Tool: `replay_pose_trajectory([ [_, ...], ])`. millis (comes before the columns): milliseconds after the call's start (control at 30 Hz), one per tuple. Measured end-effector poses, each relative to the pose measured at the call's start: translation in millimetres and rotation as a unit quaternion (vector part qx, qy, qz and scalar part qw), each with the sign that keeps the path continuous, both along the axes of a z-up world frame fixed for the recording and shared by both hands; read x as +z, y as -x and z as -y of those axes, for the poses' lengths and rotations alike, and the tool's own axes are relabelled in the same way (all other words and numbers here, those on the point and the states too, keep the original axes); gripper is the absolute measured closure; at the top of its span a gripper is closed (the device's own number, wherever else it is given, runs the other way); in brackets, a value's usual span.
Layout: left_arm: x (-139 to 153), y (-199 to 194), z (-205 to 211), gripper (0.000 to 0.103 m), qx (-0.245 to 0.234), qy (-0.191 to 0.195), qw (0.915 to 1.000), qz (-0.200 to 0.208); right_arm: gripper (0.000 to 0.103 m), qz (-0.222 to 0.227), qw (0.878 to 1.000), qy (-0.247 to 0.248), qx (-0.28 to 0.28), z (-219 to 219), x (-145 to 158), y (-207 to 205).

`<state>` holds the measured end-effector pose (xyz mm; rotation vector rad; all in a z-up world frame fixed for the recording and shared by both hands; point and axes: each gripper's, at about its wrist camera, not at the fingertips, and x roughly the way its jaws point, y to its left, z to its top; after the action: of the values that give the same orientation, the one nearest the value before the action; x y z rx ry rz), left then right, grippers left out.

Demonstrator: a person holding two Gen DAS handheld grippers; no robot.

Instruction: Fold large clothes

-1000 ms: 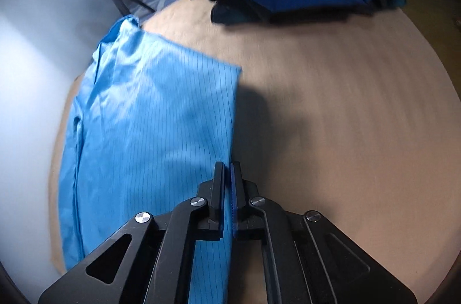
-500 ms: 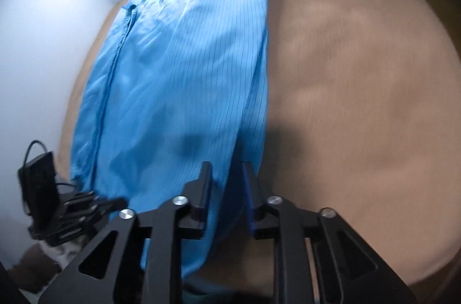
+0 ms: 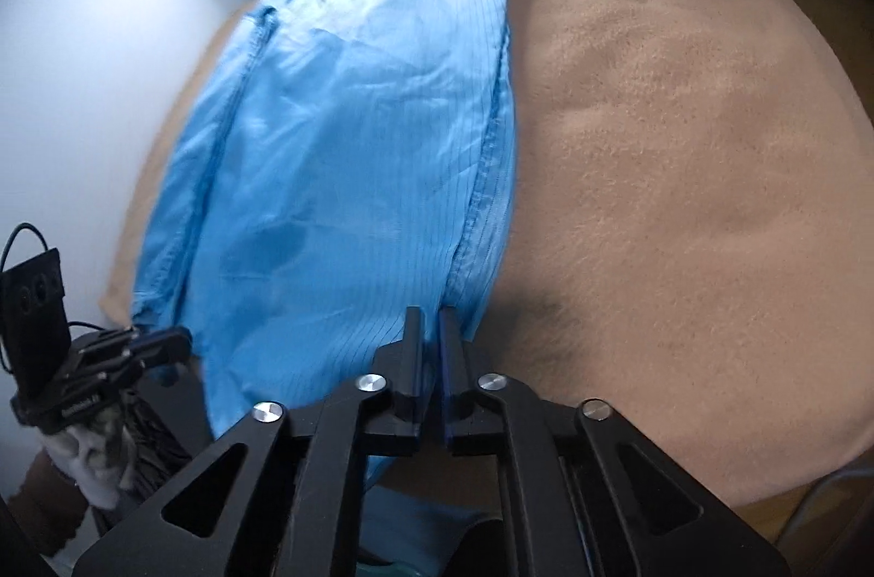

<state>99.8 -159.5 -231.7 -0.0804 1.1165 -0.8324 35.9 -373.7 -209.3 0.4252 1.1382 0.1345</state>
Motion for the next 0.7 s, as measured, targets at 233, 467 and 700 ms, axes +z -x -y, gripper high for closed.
replay_pose_trajectory([
  [233,20,-41,21,0.103,0.021,0.004,0.9992,0.034,0.036,0.023,0.997,-0.054,-0.058,14,-20,-7],
  [467,-16,-89,80,0.103,0.025,-0.029,0.9986,0.037,0.036,0.047,0.994,-0.07,-0.074,17,-29,-21],
  [700,-48,-104,123,0.103,0.012,-0.056,0.9967,0.057,0.036,0.087,0.989,-0.081,-0.083,19,-37,-20],
])
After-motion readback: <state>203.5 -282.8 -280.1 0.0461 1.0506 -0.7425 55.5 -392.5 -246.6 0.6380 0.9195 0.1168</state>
